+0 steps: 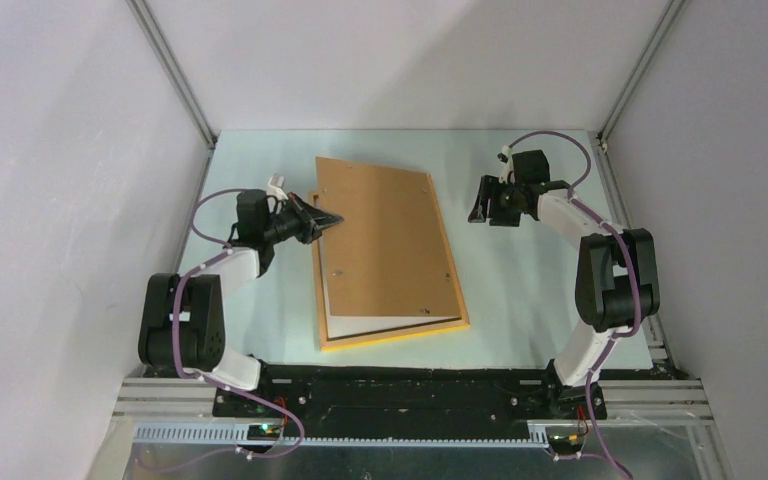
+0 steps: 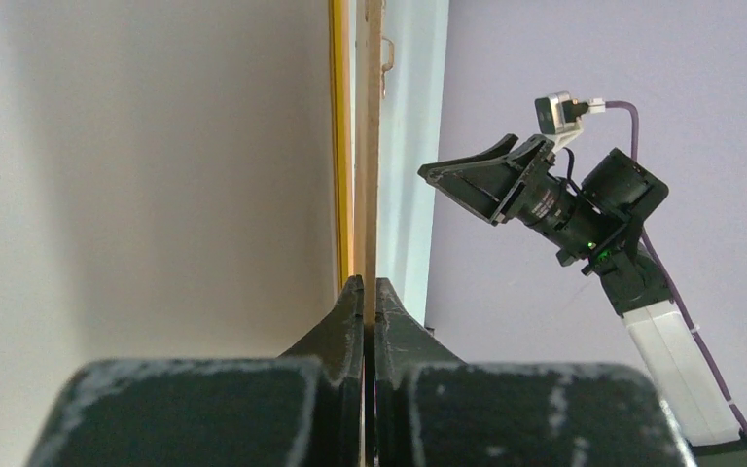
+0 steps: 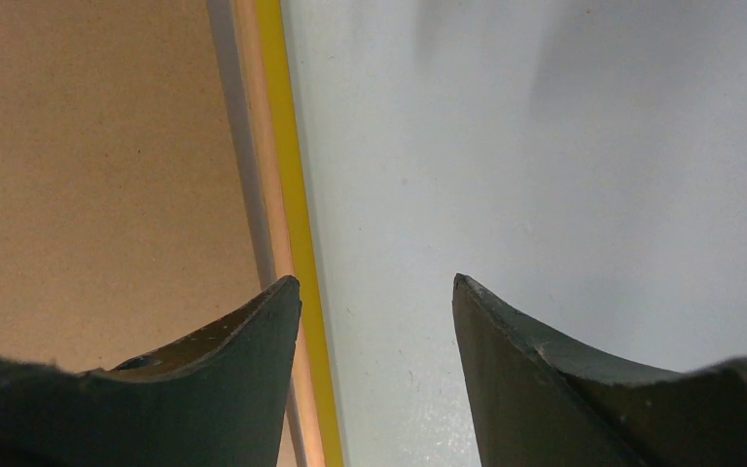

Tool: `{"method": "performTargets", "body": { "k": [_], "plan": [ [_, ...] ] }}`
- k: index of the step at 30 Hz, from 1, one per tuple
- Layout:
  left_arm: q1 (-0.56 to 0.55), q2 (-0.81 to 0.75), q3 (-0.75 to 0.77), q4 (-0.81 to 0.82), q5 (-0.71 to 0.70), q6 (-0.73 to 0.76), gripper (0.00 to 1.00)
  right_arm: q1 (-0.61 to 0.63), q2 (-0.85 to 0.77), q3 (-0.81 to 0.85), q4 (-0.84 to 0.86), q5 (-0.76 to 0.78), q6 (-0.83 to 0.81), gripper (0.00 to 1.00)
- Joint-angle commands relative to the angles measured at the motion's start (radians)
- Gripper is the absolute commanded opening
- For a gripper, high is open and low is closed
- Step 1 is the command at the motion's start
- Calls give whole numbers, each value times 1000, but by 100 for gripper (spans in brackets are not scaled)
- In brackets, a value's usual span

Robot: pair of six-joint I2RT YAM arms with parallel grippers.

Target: Put the photo into the frame

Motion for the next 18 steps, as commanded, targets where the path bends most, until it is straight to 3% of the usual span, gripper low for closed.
{"method": "performTargets", "body": {
  "k": [1,18],
  "plan": [
    [-14,-69,0,52,28,2,0,-1,-26,-4,27,-7,-18,63],
    [-17,-80,-2,15,12,32,0,-2,-31,-4,24,-8,-19,62]
  ]
}}
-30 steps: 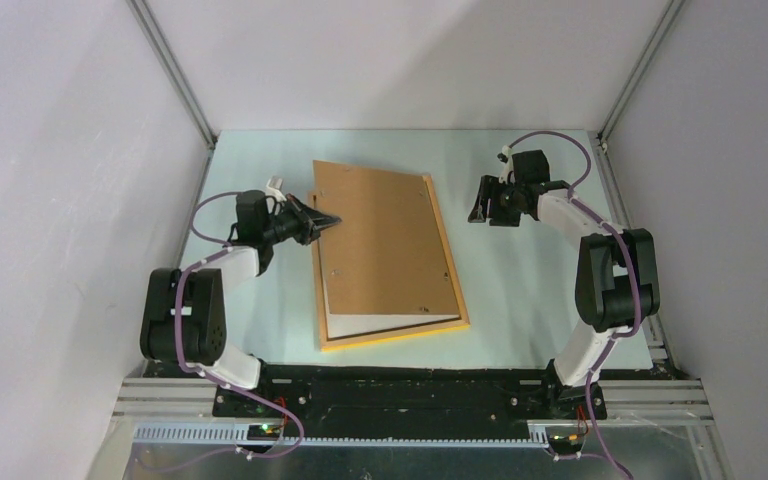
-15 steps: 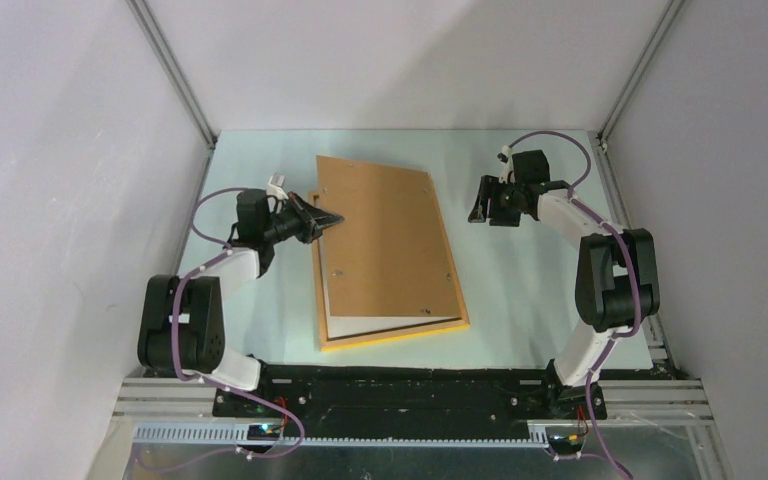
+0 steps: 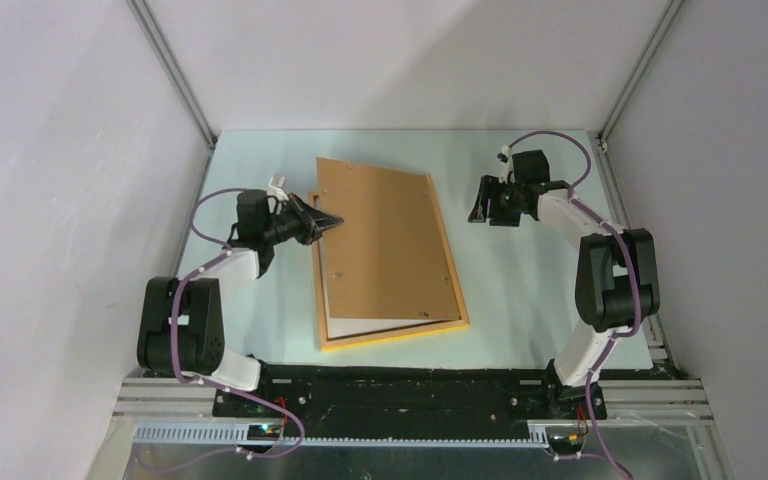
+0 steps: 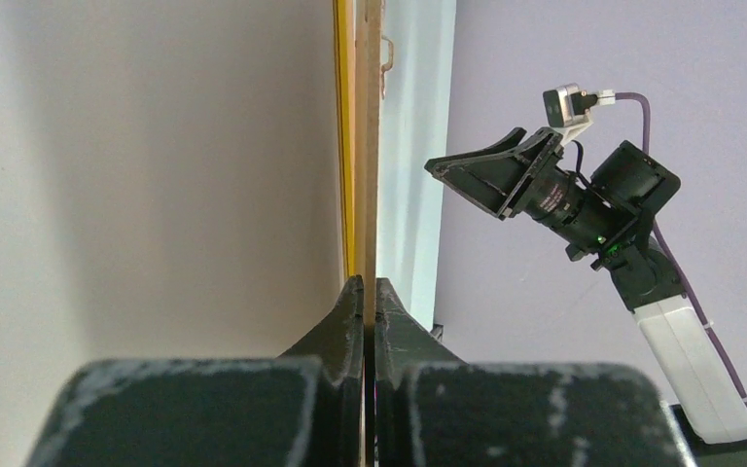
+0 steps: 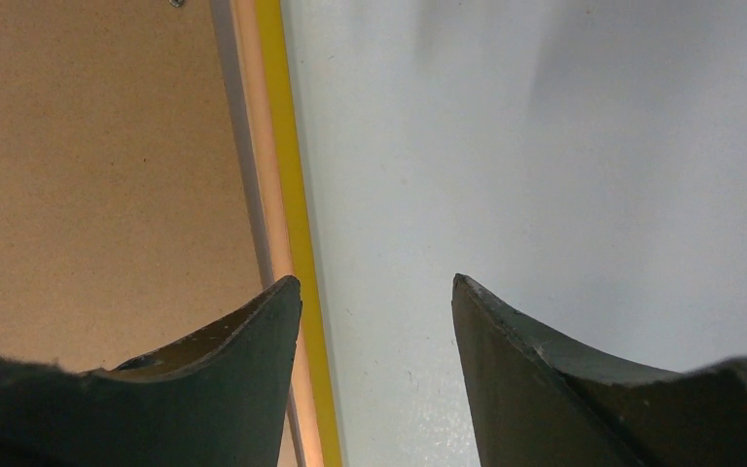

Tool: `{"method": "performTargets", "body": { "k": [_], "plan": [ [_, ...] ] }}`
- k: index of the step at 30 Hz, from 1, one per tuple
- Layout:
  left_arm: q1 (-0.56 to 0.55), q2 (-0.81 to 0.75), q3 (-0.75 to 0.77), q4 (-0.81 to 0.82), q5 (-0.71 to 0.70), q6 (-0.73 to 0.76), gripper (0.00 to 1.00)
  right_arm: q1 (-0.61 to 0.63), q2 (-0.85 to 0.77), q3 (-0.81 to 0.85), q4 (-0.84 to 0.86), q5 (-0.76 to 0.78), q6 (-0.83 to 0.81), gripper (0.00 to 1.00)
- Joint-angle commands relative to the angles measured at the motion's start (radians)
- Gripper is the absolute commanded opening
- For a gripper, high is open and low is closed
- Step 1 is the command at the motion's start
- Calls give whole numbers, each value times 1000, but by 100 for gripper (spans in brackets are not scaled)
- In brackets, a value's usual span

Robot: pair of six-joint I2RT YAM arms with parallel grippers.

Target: Put the photo into the frame

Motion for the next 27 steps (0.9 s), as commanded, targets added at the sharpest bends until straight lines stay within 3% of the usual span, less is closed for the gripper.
{"method": "performTargets", "body": {
  "k": [1,27],
  "plan": [
    [-7,-48,-2,48,19,3,0,-2,-31,-4,24,-8,-15,62],
    [-8,-10,3,48,11,-12,0,-2,-28,-4,23,-8,-18,62]
  ]
}}
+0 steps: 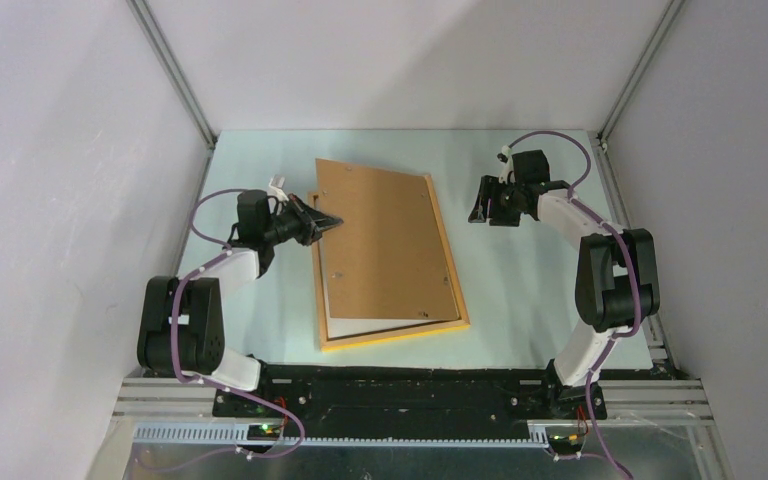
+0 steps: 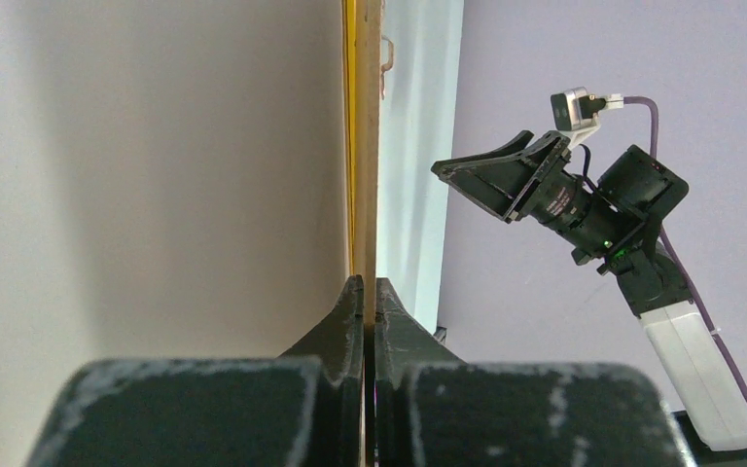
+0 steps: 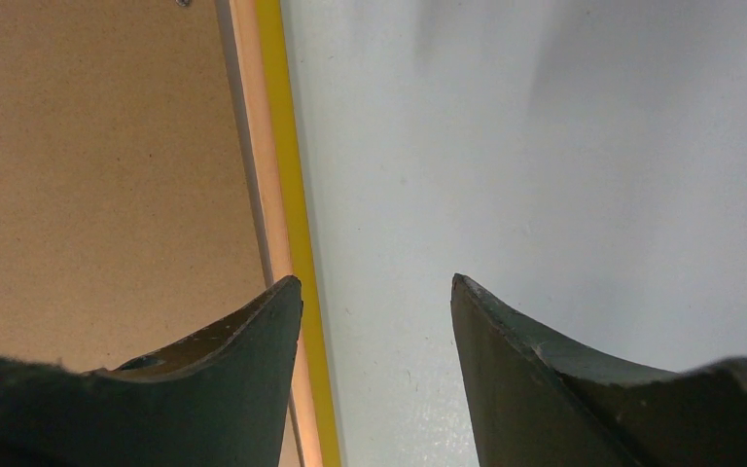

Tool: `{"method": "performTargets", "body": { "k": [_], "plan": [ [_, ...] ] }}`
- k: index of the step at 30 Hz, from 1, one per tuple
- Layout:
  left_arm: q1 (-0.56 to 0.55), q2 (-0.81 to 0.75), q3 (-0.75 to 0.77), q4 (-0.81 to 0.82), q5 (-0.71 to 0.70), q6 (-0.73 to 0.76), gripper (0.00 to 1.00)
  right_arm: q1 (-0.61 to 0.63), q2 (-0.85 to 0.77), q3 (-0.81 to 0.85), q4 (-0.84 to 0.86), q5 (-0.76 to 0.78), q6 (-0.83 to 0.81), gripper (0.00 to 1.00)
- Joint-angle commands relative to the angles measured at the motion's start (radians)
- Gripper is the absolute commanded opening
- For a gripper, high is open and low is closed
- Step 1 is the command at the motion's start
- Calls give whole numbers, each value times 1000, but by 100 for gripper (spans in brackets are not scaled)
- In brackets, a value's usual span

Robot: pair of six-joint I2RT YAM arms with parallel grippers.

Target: Put the photo into the frame

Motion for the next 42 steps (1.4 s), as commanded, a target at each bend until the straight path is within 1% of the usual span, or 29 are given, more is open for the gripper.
{"method": "performTargets", "body": {
  "k": [1,42],
  "plan": [
    [-7,-11,3,61,22,-19,0,-2,-27,-4,24,-7,-15,62],
    [-15,41,25,61,29,-8,0,-2,-24,-4,24,-8,-19,62]
  ]
}}
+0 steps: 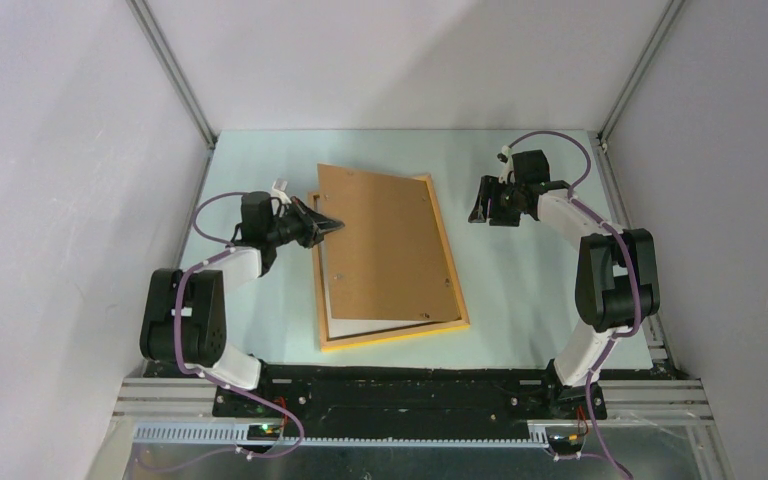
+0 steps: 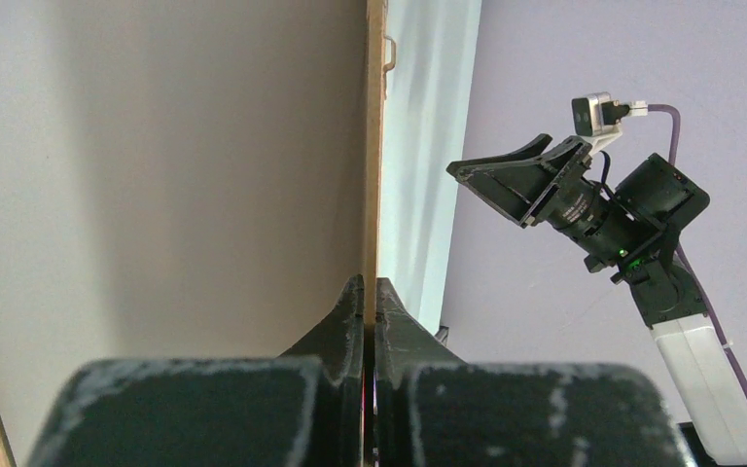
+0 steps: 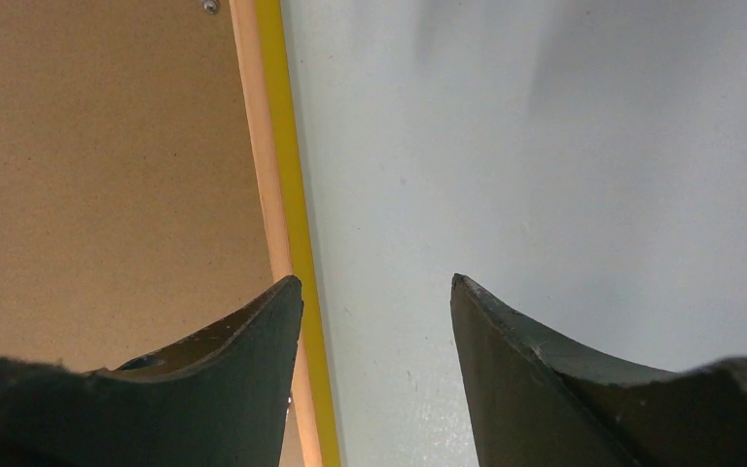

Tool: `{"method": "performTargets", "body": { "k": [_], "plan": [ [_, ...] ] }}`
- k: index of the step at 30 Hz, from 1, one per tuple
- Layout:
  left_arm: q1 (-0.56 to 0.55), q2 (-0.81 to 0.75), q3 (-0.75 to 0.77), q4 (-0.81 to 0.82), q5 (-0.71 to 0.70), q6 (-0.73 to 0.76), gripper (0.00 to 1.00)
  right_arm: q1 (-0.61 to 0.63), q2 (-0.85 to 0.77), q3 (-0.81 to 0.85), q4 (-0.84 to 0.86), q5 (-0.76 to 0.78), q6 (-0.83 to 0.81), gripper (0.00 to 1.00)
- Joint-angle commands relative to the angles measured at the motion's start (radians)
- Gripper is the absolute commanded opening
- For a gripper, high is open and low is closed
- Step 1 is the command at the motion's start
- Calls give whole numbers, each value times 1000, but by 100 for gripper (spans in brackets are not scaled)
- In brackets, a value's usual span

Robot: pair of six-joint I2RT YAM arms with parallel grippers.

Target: Put the photo into the frame

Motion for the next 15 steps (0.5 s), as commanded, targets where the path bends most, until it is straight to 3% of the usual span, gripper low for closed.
{"method": "performTargets", "body": {
  "k": [1,6,8,15],
  "plan": [
    [-9,-6,24,60,32,-6,0,-3,-24,-4,23,-9,-18,62],
    [-9,-19,3,55,6,11,6,-2,-24,-4,23,-11,-18,62],
    [-9,-20,0,42,-7,23,18,-2,-25,-4,24,-12,-17,62],
    [-9,-1,20,-19,-29,64,45,-2,-26,-4,20,-13,-18,62]
  ]
}}
